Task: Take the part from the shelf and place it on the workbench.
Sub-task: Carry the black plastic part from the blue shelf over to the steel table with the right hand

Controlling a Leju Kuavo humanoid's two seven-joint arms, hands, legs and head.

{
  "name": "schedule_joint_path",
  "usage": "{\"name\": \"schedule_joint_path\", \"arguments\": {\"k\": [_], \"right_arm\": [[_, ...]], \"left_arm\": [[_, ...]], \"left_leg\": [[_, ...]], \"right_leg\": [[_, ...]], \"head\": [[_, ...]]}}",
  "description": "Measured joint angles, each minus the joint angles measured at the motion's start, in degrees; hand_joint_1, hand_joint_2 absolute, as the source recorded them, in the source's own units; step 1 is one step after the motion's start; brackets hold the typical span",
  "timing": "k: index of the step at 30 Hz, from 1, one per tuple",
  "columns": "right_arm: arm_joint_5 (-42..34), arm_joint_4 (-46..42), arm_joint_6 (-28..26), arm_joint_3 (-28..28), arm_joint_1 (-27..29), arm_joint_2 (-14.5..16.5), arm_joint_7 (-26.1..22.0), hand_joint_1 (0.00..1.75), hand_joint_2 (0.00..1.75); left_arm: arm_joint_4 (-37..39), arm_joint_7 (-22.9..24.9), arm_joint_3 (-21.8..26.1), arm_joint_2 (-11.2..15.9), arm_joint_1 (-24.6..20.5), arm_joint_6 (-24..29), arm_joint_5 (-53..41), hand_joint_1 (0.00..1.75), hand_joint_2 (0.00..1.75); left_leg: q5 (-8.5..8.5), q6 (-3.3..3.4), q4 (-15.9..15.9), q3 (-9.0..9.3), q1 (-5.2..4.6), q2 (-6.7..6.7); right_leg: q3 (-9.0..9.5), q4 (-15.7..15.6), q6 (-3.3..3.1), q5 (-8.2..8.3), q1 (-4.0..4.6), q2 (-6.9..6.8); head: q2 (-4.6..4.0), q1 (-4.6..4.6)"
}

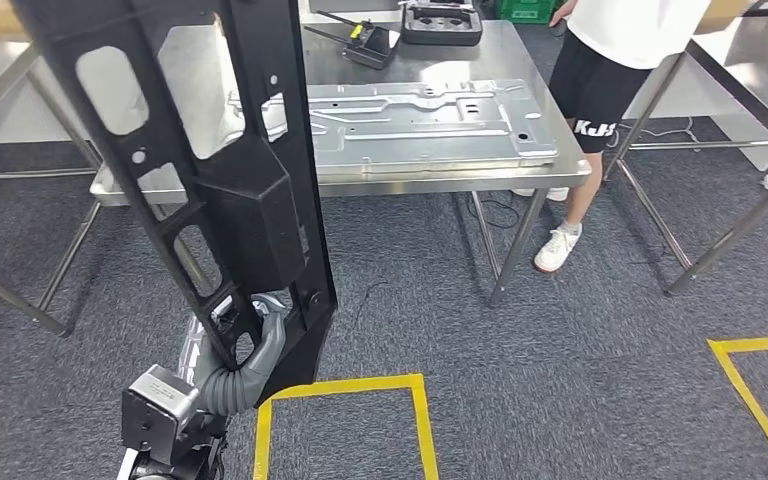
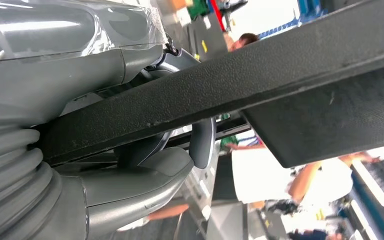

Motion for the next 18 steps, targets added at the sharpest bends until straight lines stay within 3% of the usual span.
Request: {"name": "schedule_joint_path", "arguments": {"k": [1, 2, 4, 6, 9, 11, 14, 15, 16, 17, 18], "right_arm": [[0.07, 0.00, -0.01, 0.01, -0.01, -0.02, -0.04, 0.00, 0.00], [0.16, 0.00, 0.01, 0.02, 0.00, -0.05, -0.06, 0.00, 0.00], [0.33, 0.00, 0.11, 0.03, 0.02, -0.14, -0.02, 0.00, 0.00], [0.41, 0.00, 0.34, 0.04, -0.02, -0.16, 0.15, 0.00, 0.00], [0.47, 0.00, 0.65, 0.05, -0.03, -0.15, 0.55, 0.00, 0.00], [0.52, 0.00, 0.84, 0.06, 0.02, -0.16, 0.67, 0.00, 0.00], [0.80, 0.00, 1.22, 0.08, 0.05, -0.16, 0.77, 0.00, 0.00], [0.92, 0.00, 1.32, 0.11, 0.05, -0.15, 0.79, 0.00, 0.00], [1.04, 0.00, 1.43, 0.15, 0.06, -0.13, 0.82, 0.00, 0.00], [1.14, 0.00, 1.52, 0.21, 0.05, -0.10, 0.86, 0.00, 0.00], [1.30, 0.00, 1.58, 0.30, 0.04, -0.07, 0.91, 0.00, 0.00]], "left_arm": [[0.23, 0.05, -0.04, -0.04, -0.01, 0.21, -0.06, 1.75, 1.75], [0.42, 0.10, -0.08, -0.11, -0.05, 0.42, -0.16, 1.75, 1.75], [0.74, 0.14, -0.13, -0.30, -0.17, 0.76, -0.37, 1.75, 1.75], [0.95, 0.19, -0.19, -0.49, -0.32, 1.04, -0.54, 1.75, 1.75], [1.17, 0.41, -0.40, -0.63, -0.45, 1.29, -0.91, 1.75, 1.75], [1.23, 0.63, -0.54, -0.63, -0.58, 1.36, -1.16, 1.75, 1.75], [1.28, 0.78, -0.65, -0.62, -0.76, 1.40, -1.28, 1.75, 1.75], [1.34, 0.83, -0.68, -0.61, -0.77, 1.40, -1.29, 1.75, 1.75], [1.39, 0.87, -0.70, -0.61, -0.78, 1.39, -1.29, 1.75, 1.75], [1.44, 0.91, -0.72, -0.61, -0.80, 1.39, -1.30, 1.75, 1.75], [1.45, 0.92, -0.72, -0.61, -0.85, 1.39, -1.32, 1.75, 1.75]], "left_leg": [[-0.06, -0.07, 0.02, 0.00, 0.04, 0.32], [-0.15, -0.20, 0.05, 0.03, 0.10, 0.53], [-0.49, -0.74, 0.14, 0.20, 0.13, 0.81], [-0.96, -1.55, 0.22, 0.29, -0.06, 0.97], [-1.45, -2.66, 0.12, 0.55, 0.04, 1.08], [-2.60, -3.17, 2.63, -0.36, 0.31, 1.03], [-6.46, -3.51, 14.42, -6.89, 0.35, 0.92], [-6.87, -3.50, 17.53, -9.12, 0.31, 0.91], [-6.17, -3.38, 18.49, -10.36, 0.25, 0.91], [-4.37, -3.13, 17.22, -10.52, 0.13, 0.91], [-1.75, -2.68, 13.77, -9.57, -0.08, 0.94]], "right_leg": [[0.03, 0.28, 0.25, 0.38, -0.22, -0.15], [1.32, -1.91, 0.46, 1.74, -0.45, -0.31], [5.90, -10.19, 0.73, 5.01, -0.79, -0.79], [8.70, -15.49, 0.22, 6.14, -0.71, -0.91], [9.12, -16.09, -1.24, 5.70, -0.38, -0.61], [9.69, -16.22, -2.11, 5.45, -0.42, -0.53], [10.54, -16.25, -2.95, 4.73, -0.26, -0.40], [10.90, -16.25, -3.07, 4.39, -0.14, -0.25], [11.38, -16.25, -3.11, 4.00, -0.05, -0.05], [12.01, -16.26, -3.08, 3.54, 0.04, 0.12], [12.75, -16.27, -3.03, 3.03, 0.10, 0.23]], "head": [[0.00, 0.01], [0.00, 0.01], [0.00, 0.01], [0.00, -0.03], [0.00, -0.13], [0.00, -0.20], [0.00, -0.33], [0.00, -0.34], [0.00, -0.35], [0.00, -0.36], [0.00, -0.39]]}}
